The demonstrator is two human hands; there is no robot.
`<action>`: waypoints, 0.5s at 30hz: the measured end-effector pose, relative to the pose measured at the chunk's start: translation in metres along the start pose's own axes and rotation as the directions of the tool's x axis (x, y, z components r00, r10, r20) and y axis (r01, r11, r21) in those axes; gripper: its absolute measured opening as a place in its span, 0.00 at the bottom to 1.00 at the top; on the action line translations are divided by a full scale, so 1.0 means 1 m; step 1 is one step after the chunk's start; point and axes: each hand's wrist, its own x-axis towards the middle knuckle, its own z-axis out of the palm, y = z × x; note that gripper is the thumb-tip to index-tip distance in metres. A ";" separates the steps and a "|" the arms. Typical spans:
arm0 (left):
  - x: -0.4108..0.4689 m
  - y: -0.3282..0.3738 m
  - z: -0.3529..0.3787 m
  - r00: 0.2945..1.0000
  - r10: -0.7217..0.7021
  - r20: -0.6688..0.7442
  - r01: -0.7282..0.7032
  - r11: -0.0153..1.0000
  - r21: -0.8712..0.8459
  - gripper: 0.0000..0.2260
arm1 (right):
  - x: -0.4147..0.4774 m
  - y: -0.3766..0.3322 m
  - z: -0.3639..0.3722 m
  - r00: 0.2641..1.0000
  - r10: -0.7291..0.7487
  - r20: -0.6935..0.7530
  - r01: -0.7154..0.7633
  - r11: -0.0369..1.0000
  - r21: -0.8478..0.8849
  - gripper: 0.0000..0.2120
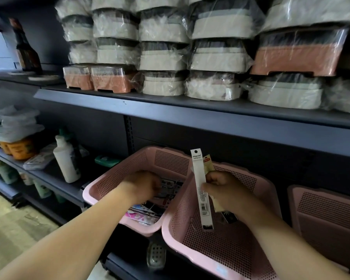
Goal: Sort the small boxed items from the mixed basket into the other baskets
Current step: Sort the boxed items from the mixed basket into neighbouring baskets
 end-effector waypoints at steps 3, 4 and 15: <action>-0.007 0.038 -0.015 0.992 0.083 -0.097 -0.121 0.852 -0.509 0.09 | 0.005 0.001 0.003 1.000 0.007 -0.003 -0.007 1.000 0.015 0.03; -0.012 0.054 -0.019 0.991 0.089 -0.104 -0.136 0.751 -0.646 0.08 | 0.006 0.000 0.005 1.000 0.006 0.004 -0.006 1.000 0.016 0.03; -0.019 0.056 -0.054 0.909 -0.039 -0.416 -0.231 0.783 -0.577 0.11 | 0.010 0.005 0.005 0.996 -0.026 -0.083 0.025 1.000 -0.013 0.08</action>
